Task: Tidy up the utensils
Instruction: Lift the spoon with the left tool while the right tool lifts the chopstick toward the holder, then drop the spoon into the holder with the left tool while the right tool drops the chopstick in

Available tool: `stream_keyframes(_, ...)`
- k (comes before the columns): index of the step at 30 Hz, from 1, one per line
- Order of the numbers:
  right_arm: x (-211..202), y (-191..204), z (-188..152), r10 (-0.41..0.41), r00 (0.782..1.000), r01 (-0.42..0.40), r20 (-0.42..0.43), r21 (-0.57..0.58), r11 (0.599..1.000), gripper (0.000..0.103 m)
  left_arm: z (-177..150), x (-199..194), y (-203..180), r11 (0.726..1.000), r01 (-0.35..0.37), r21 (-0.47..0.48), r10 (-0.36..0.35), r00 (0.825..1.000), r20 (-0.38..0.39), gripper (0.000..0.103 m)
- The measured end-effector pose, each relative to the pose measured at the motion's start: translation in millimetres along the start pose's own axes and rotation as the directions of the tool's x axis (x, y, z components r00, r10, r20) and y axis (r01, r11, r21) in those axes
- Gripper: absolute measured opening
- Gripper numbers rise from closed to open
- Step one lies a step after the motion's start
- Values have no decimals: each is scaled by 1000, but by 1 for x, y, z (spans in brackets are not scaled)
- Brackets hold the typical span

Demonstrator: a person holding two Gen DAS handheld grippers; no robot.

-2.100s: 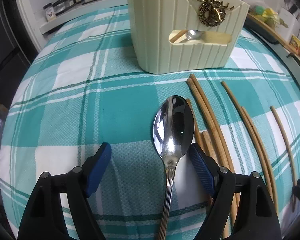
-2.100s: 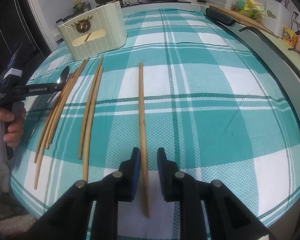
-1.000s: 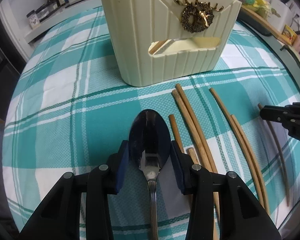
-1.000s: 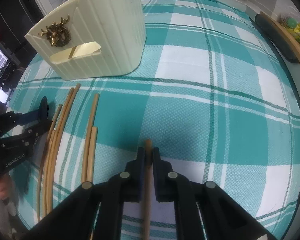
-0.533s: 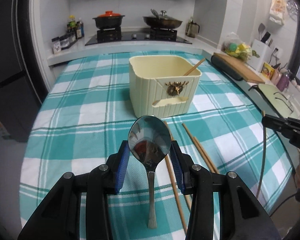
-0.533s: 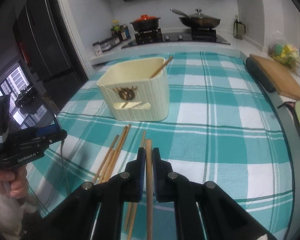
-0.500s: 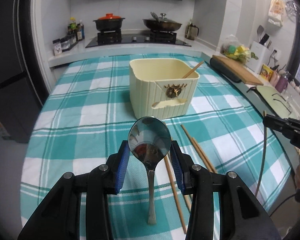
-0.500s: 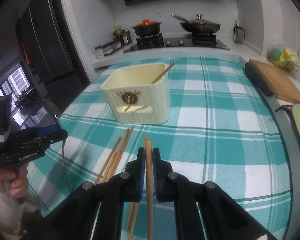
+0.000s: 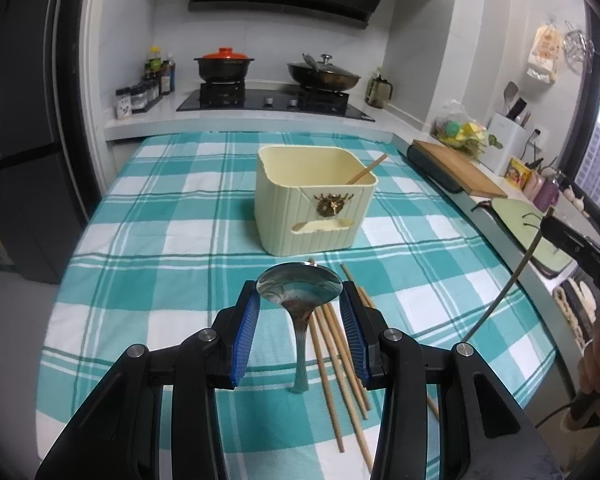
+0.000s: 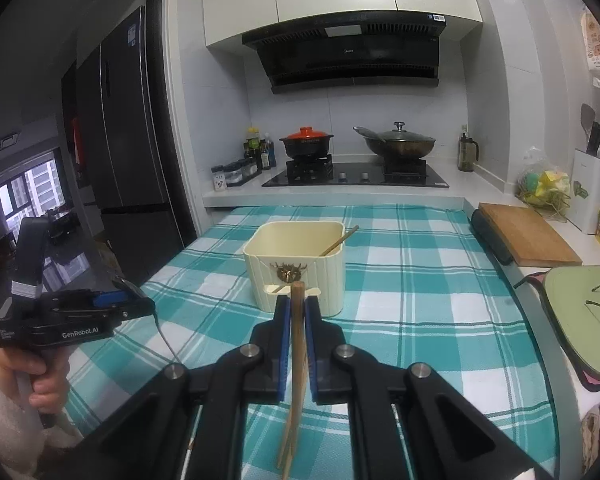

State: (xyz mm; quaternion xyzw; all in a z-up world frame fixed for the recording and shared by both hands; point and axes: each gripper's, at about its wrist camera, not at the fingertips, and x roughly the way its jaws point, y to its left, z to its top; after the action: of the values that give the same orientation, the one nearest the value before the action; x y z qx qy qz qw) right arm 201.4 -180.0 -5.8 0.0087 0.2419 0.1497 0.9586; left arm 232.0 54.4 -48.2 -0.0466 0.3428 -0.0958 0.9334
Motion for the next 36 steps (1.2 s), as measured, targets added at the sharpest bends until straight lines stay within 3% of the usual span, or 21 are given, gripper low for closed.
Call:
stream_keyframes(11,-1,1,23,-12,998,14,62,-25,1000,7,36,-20,-3,999,34,8,-34,999,41,41)
stream_keyframes(17,13,1,65,1,996,4,89,-56,998,7,90,-29,7,998,63,-12,-62,994,90,41)
stream_keyframes(22,36,-4,113,12,992,-7,126,-45,999,7,149,-22,12,999,47,-16,-44,987,156,41)
stream_keyframes(30,90,-9,179,34,977,-31,211,-15,999,7,223,43,15,999,25,-44,-17,983,181,41)
stream_keyframes(33,122,-9,185,37,979,-33,202,-20,999,7,227,83,18,998,15,-63,-6,991,137,41)
stream_keyframes(36,159,-14,179,42,989,-42,141,-7,999,7,222,124,19,998,2,-67,2,998,65,41)
